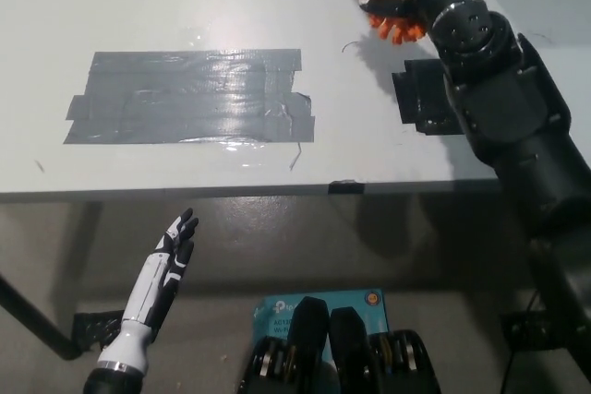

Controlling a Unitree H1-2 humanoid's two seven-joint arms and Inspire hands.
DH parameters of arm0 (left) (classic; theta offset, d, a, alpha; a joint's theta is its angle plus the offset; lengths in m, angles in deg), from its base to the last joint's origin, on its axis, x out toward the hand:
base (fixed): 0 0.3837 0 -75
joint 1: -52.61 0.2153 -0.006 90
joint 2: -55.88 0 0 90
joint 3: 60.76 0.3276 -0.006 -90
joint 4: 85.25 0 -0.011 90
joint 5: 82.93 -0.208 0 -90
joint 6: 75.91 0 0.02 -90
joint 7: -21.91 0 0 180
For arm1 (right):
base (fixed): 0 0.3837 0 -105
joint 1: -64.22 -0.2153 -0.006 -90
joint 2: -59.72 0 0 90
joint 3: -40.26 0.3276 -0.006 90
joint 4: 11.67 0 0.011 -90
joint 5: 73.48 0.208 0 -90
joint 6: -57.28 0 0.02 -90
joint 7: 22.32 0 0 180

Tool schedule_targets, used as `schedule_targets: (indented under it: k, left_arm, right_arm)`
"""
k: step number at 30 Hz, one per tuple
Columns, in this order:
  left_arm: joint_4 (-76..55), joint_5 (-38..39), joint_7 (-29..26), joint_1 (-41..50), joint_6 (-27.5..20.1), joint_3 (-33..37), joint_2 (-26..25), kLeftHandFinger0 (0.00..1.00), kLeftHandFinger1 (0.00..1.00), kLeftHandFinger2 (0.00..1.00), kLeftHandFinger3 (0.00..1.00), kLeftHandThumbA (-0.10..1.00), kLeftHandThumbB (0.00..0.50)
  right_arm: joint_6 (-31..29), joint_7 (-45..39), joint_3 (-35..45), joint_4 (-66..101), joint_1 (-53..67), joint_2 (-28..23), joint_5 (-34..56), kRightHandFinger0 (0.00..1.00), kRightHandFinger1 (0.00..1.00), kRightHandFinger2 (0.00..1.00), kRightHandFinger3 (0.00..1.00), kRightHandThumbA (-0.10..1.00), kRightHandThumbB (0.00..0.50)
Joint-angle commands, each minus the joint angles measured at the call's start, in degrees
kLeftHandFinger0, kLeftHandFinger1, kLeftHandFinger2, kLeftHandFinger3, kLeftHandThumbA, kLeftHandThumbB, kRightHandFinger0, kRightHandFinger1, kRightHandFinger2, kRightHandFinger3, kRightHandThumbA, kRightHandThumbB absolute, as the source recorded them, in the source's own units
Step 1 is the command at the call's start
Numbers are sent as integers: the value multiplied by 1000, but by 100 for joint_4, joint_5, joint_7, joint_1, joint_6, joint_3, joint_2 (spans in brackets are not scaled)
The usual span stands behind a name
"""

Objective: A person hands an oraange duster to the robot and the robot grabs it with its right hand and places it on the black marked spot infron tof it on the desk

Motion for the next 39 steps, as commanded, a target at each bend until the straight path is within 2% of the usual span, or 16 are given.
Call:
schedule_targets:
  k: [1,4,5,7,9,13,16,19,22,26,30,34,35,36,37,39]
  left_arm:
    - [-208,-5,-103,-115,-81,-50,-93,1000,1000,1000,1000,1000,133]
    - [-174,-16,-117,-182,-128,-56,-107,1000,1000,1000,1000,1000,124]
    - [-176,-3,-117,-188,-134,-63,-109,1000,1000,1000,1000,1000,123]
    - [-201,26,-91,-162,-117,-69,-120,1000,1000,1000,1000,1000,126]
    - [-233,30,-82,-149,-58,-75,-124,1000,1000,1000,1000,1000,130]
    - [-313,-10,-85,-133,-33,-73,-145,1000,1000,1000,1000,1000,120]
    - [-300,-23,-91,-178,-84,-76,-168,1000,1000,1000,1000,1000,116]
    - [-274,-43,-109,-197,-101,-69,-157,1000,1000,1000,1000,1000,121]
    - [-298,-26,-94,-191,-32,-73,-151,1000,1000,1000,1000,1000,125]
    - [-287,-18,-82,-212,-39,-72,-155,1000,1000,1000,1000,1000,118]
    - [-288,-59,-107,-209,-16,-70,-151,1000,1000,1000,1000,1000,120]
    - [-292,-48,-101,-191,3,-73,-149,1000,1000,1000,1000,1000,112]
    - [-278,-39,-104,-190,-17,-76,-148,1000,1000,1000,1000,1000,106]
    - [-274,-36,-99,-185,-21,-73,-148,1000,1000,1000,1000,1000,107]
    - [-280,-37,-90,-176,-14,-66,-150,1000,1000,1000,1000,1000,109]
    - [-317,-45,-91,-169,30,-66,-143,1000,1000,1000,1000,1000,116]
  right_arm:
    - [581,-181,374,2809,-3,-311,255,249,722,1000,895,-100,181]
    - [675,-205,465,3329,-18,-447,247,253,745,1000,948,-100,174]
    - [752,-281,540,3428,-35,-554,314,173,687,1000,974,-100,153]
    - [910,-348,623,3500,-6,-653,370,134,661,1000,981,-100,160]
    - [799,-333,670,3422,61,-777,347,147,660,987,922,-100,160]
    - [650,-373,733,3213,265,-1037,309,208,701,1000,922,-100,148]
    - [780,-409,815,3078,429,-1159,361,169,671,994,961,-100,154]
    - [682,-372,765,2861,564,-1238,271,156,642,993,931,-100,162]
    - [526,-322,751,2526,684,-1222,299,128,604,956,885,-100,172]
    - [259,-264,599,2147,776,-1204,171,153,624,972,875,-100,177]
    - [252,-183,402,1957,880,-1141,0,174,664,1000,920,-100,163]
    - [324,-132,279,1672,970,-1019,-16,134,617,951,894,-100,176]
    - [278,-98,196,1434,994,-954,-54,324,725,1000,909,-100,190]
    - [264,-80,156,1367,1015,-940,-84,351,710,979,889,-100,190]
    - [217,-64,107,1221,1055,-896,-95,280,659,934,852,-100,186]
    - [110,-68,65,976,1073,-823,-69,233,639,939,851,-100,179]
